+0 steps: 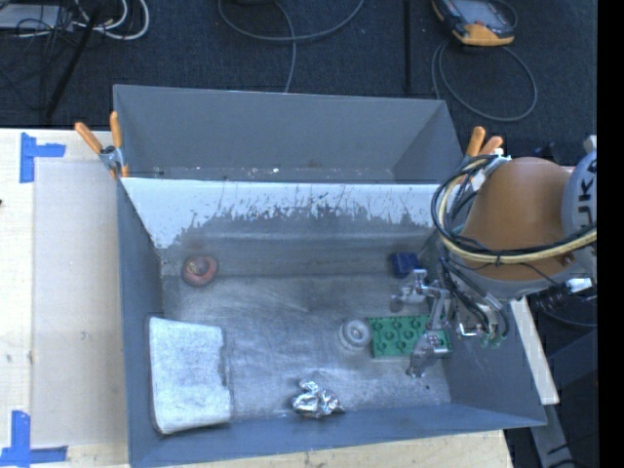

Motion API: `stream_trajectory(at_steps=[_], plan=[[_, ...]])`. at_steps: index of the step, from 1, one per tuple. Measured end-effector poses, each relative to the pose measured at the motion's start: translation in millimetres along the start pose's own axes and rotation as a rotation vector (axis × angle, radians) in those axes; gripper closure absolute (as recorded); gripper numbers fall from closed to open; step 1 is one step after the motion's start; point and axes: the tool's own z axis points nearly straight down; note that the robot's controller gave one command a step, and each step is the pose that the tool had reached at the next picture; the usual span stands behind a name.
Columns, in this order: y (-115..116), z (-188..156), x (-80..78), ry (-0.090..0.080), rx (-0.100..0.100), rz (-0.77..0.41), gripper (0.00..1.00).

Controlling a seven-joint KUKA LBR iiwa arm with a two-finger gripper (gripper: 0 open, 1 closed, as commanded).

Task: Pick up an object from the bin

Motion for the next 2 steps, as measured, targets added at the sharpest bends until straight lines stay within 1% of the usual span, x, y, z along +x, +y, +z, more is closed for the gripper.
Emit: stream_trajectory(at_steps=[1,2], plan=[[-20.5,88.5,-34.2,-0.015,0.002,-0.335,0.0],[-20.3,87.4,-34.1,-0.013,0.003,-0.338,1.0]])
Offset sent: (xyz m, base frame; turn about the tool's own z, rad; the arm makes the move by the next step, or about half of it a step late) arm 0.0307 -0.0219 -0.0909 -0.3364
